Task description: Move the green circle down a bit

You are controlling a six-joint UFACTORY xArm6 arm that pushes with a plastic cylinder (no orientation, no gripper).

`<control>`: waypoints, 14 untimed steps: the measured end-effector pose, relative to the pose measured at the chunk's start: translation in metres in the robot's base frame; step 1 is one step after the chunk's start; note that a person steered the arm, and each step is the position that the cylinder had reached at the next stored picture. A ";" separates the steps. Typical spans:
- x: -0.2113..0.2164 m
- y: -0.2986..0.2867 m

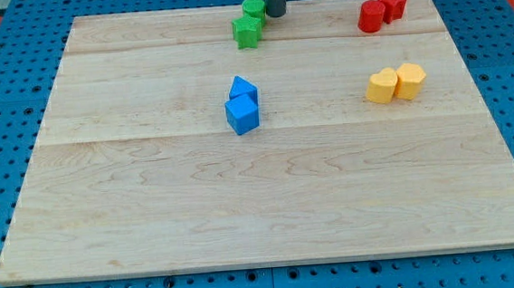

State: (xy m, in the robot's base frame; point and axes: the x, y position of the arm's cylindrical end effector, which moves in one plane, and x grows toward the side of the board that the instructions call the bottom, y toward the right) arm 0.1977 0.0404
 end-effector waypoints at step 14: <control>0.108 -0.189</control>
State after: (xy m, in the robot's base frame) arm 0.3054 -0.1487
